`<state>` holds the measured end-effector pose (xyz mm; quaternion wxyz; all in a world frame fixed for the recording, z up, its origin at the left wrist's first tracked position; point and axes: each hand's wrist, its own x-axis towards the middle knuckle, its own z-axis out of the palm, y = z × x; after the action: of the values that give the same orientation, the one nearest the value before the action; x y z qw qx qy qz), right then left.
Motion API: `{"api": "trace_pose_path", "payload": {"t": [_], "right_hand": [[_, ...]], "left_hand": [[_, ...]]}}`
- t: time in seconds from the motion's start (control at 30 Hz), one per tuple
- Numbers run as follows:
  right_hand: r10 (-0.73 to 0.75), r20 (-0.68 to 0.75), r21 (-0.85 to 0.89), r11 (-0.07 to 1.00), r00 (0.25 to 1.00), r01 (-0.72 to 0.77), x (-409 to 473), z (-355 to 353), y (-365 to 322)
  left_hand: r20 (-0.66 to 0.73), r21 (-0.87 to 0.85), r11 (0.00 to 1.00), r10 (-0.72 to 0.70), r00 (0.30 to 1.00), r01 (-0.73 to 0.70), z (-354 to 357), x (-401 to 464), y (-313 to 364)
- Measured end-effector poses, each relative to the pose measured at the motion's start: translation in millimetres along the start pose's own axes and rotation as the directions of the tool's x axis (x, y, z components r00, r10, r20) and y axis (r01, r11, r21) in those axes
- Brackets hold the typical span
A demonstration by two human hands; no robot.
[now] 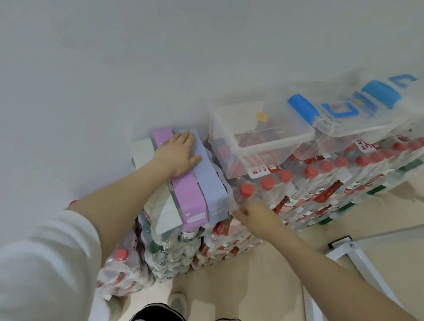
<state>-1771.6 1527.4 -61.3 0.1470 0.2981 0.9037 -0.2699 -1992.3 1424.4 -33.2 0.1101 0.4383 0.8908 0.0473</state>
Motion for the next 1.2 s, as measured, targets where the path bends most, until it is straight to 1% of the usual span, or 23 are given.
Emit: {"api": "trace_pose_path", "payload": {"t": [0.03, 0.07, 0.1, 0.17, 0.2, 0.23, 0.3, 0.37, 0.43, 0.5, 0.6, 0.67, 0.77, 0.83, 0.93, 0.97, 1.03, 1.1, 1.17, 1.2], "right_hand": [[-0.044, -0.072, -0.031, 0.999, 0.996, 0.042, -2.9, -13.7, -0.1], [-0.086, -0.133, -0.017, 0.996, 0.987, 0.084, -7.3, -28.5, -1.4], [-0.126, -0.193, 0.014, 0.991, 0.973, 0.132, -13.1, -43.5, -4.0], [-0.188, -0.338, 0.082, 0.97, 0.922, 0.228, -23.7, -71.6, -9.7], [-0.202, -0.413, 0.098, 0.96, 0.888, 0.264, -27.6, -84.0, -12.2], [-0.203, -0.472, 0.107, 0.953, 0.858, 0.285, -30.6, -95.5, -14.1], [-0.208, -0.555, 0.102, 0.944, 0.806, 0.313, -33.8, -115.8, -16.4], [-0.226, -0.635, 0.06, 0.939, 0.739, 0.339, -35.0, -133.0, -15.6], [-0.269, -0.69, -0.013, 0.933, 0.673, 0.359, -30.5, -147.4, -7.6], [-0.332, -0.709, -0.106, 0.922, 0.623, 0.372, -21.8, -160.0, 3.7], [-0.465, -0.674, -0.247, 0.874, 0.574, 0.418, -7.0, -177.8, 20.7], [-0.547, -0.631, -0.32, 0.83, 0.551, 0.458, 0.6, -188.1, 26.8], [-0.667, -0.573, -0.42, 0.738, 0.477, 0.528, 13.2, -202.0, 31.6], [-0.736, -0.528, -0.478, 0.67, 0.424, 0.567, 24.0, -207.8, 34.0], [-0.802, -0.427, -0.475, 0.592, 0.418, 0.651, 35.6, -207.1, 32.9], [-0.823, -0.385, -0.463, 0.563, 0.417, 0.684, 38.0, -204.1, 31.7], [-0.867, -0.286, -0.447, 0.498, 0.409, 0.743, 43.8, -194.2, 29.6], [-0.889, -0.196, -0.424, 0.458, 0.414, 0.782, 45.8, -182.8, 25.9], [-0.884, -0.142, -0.402, 0.463, 0.446, 0.79, 44.1, -172.3, 21.0], [-0.874, -0.121, -0.407, 0.477, 0.471, 0.779, 45.2, -166.3, 18.8]], "left_hand": [[-0.099, -0.101, 0.995, -0.01, 0.995, 0.0, -9.6, -4.1, 2.6], [-0.216, -0.193, 0.981, -0.02, 0.976, -0.022, -20.2, -8.0, 5.6], [-0.337, -0.243, 0.968, -0.02, 0.941, -0.066, -32.1, -12.2, 10.3], [-0.524, -0.245, 0.953, 0.026, 0.851, -0.179, -56.6, -18.0, 22.0], [-0.573, -0.23, 0.943, 0.068, 0.816, -0.24, -68.9, -20.0, 30.2], [-0.593, -0.214, 0.93, 0.119, 0.797, -0.298, -80.3, -21.6, 40.3], [-0.584, -0.175, 0.905, 0.221, 0.781, -0.387, -96.0, -23.8, 61.6], [-0.56, -0.135, 0.892, 0.291, 0.776, -0.432, -104.3, -21.2, 82.4], [-0.538, -0.123, 0.889, 0.313, 0.783, -0.44, -108.8, -17.2, 100.7], [-0.541, -0.122, 0.893, 0.305, 0.784, -0.432, -112.4, -13.9, 113.9], [-0.552, -0.136, 0.907, 0.264, 0.791, -0.398, -117.3, -10.3, 130.0], [-0.556, -0.162, 0.925, 0.201, 0.806, -0.343, -118.2, -10.9, 139.6], [-0.568, -0.233, 0.947, 0.052, 0.821, -0.222, -112.4, -13.4, 147.0], [-0.573, -0.286, 0.949, -0.06, 0.817, -0.131, -104.4, -16.8, 148.1], [-0.56, -0.364, 0.931, -0.224, 0.797, 0.006, -88.9, -29.1, 150.4], [-0.541, -0.413, 0.909, -0.291, 0.789, 0.051, -83.8, -34.2, 152.8], [-0.479, -0.533, 0.834, -0.437, 0.762, 0.143, -74.5, -45.5, 159.2], [-0.397, -0.591, 0.772, -0.532, 0.748, 0.235, -65.0, -55.4, 164.1], [-0.297, -0.63, 0.71, -0.595, 0.747, 0.315, -55.1, -61.5, 165.9], [-0.243, -0.688, 0.647, -0.632, 0.735, 0.329, -49.6, -63.2, 166.4]]}}
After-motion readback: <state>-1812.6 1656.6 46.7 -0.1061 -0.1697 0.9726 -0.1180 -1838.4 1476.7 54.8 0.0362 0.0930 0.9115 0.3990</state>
